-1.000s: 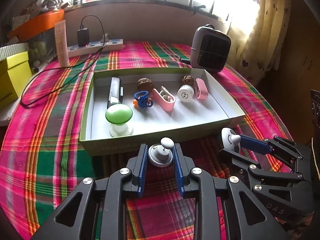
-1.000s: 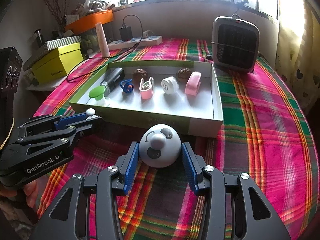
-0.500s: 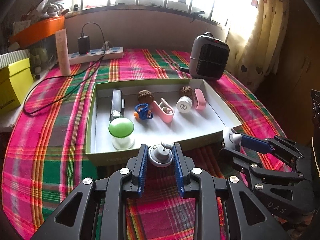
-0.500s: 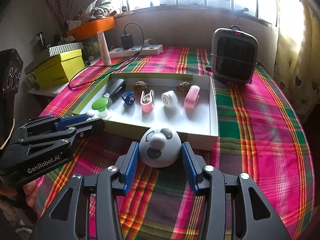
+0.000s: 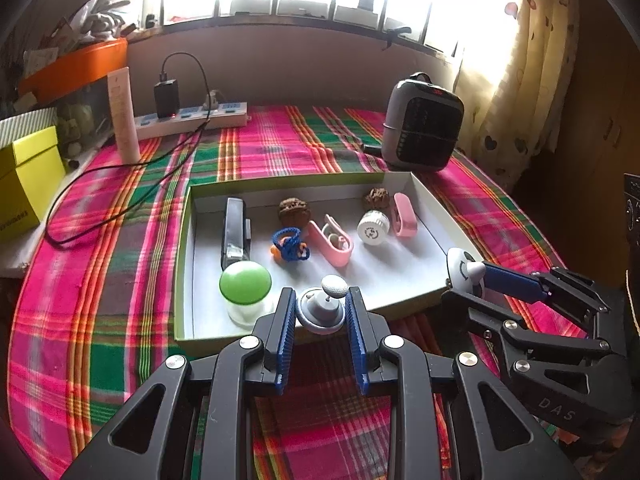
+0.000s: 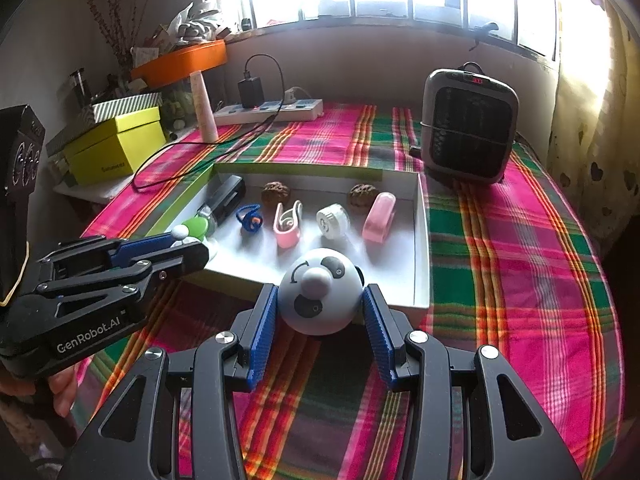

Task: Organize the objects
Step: 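Lift the panda ball and white knobbed cap and carry both over the box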

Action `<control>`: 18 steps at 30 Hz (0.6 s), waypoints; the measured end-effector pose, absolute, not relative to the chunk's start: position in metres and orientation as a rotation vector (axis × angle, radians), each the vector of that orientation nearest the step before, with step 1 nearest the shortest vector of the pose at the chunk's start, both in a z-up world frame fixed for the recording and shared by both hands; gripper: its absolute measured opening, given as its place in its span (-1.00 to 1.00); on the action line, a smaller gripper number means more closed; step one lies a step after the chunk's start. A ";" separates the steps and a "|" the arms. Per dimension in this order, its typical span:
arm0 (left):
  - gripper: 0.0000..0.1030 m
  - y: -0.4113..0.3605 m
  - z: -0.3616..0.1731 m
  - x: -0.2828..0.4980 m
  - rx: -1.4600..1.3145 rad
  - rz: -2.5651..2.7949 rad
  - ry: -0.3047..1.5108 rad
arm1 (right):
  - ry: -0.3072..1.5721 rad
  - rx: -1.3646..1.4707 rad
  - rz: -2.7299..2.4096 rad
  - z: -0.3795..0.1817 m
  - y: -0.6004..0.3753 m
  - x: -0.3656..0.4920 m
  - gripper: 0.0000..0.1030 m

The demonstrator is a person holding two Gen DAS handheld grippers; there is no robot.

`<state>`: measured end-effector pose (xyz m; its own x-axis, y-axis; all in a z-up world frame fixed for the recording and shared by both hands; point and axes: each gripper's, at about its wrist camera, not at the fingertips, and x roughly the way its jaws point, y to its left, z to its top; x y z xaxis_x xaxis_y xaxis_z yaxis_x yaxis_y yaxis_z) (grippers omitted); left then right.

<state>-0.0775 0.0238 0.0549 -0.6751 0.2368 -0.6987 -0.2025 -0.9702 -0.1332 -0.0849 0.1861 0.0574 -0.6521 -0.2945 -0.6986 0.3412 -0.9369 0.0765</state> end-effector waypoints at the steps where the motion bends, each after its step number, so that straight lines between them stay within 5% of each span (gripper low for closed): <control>1: -0.55 0.024 0.055 -0.079 -1.124 2.673 -0.065 | 0.085 1.075 -2.575 0.057 0.187 -0.087 -0.13; 18: -0.55 0.027 0.049 -0.108 -1.154 2.663 -0.081 | 0.095 1.104 -2.583 0.052 0.190 -0.121 -0.13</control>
